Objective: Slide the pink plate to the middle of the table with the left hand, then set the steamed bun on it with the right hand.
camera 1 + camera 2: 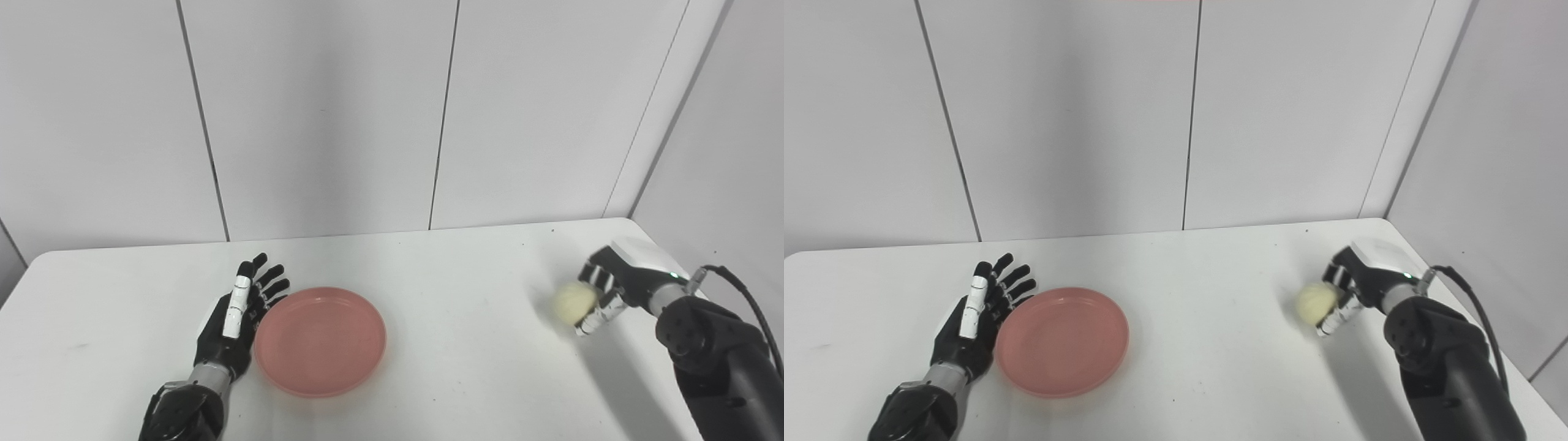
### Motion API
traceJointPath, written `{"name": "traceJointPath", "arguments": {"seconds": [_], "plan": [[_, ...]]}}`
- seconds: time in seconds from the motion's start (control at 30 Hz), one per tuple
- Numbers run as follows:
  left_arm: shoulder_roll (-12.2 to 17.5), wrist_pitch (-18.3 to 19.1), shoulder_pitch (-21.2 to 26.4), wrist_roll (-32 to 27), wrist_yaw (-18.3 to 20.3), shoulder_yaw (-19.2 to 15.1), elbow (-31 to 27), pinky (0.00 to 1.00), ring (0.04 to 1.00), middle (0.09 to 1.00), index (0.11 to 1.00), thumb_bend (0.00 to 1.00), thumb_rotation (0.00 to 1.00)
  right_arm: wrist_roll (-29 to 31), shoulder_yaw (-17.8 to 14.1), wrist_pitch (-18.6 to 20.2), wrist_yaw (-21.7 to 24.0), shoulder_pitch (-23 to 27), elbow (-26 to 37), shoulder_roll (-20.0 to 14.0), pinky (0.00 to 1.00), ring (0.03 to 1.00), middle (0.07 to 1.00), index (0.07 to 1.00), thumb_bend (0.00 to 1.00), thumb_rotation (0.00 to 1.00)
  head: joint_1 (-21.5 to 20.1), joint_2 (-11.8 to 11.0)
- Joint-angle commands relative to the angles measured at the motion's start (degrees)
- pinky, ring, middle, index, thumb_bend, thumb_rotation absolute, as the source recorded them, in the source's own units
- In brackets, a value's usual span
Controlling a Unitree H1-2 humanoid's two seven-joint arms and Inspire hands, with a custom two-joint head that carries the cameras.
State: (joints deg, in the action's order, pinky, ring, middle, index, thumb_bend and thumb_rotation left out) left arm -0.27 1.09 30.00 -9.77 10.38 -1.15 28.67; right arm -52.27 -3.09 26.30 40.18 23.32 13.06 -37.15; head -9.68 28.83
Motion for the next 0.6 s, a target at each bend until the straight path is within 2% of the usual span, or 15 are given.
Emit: {"name": "traceJointPath", "arguments": {"seconds": [0.0,0.13,0.27,0.4,0.5,0.57], "plan": [[-0.7,1.2,0.0,0.3,-0.2,0.5,0.9,0.82,0.858,0.897,0.938,0.80,0.92,0.5,0.3,-0.2,-1.6,4.0,3.3,-1.4,0.28,0.369,0.415,0.505,0.53,0.00,0.1,0.0],[-1.1,0.7,0.2,0.4,-0.3,0.5,1.8,0.83,0.866,0.903,0.942,0.79,0.91,0.7,2.8,0.2,-0.2,7.3,6.9,0.0,0.23,0.318,0.401,0.512,0.53,0.00,1.4,-0.5],[-1.7,0.2,0.3,0.6,-1.0,0.4,2.6,0.82,0.849,0.893,0.932,0.82,0.90,1.4,5.4,-0.1,-0.6,9.8,9.2,2.3,0.28,0.373,0.450,0.500,0.53,0.00,3.4,-1.0],[-2.2,-0.5,0.4,1.3,-1.5,0.9,3.1,0.80,0.846,0.897,0.930,0.83,0.91,0.6,8.0,0.4,0.1,12.4,9.8,5.9,0.24,0.340,0.424,0.506,0.53,0.00,5.7,-1.4],[-2.7,-1.3,0.7,2.0,-2.0,1.1,4.2,0.80,0.845,0.895,0.922,0.84,0.92,1.6,10.0,-1.0,-0.5,13.6,8.7,7.4,0.28,0.376,0.422,0.516,0.53,0.00,8.1,-1.8],[-3.0,-2.1,0.9,2.7,-2.3,1.4,4.9,0.80,0.843,0.896,0.923,0.84,0.92,2.0,11.2,-2.1,-1.8,13.9,7.3,8.4,0.34,0.426,0.461,0.501,0.53,0.00,9.1,-1.9]]}}
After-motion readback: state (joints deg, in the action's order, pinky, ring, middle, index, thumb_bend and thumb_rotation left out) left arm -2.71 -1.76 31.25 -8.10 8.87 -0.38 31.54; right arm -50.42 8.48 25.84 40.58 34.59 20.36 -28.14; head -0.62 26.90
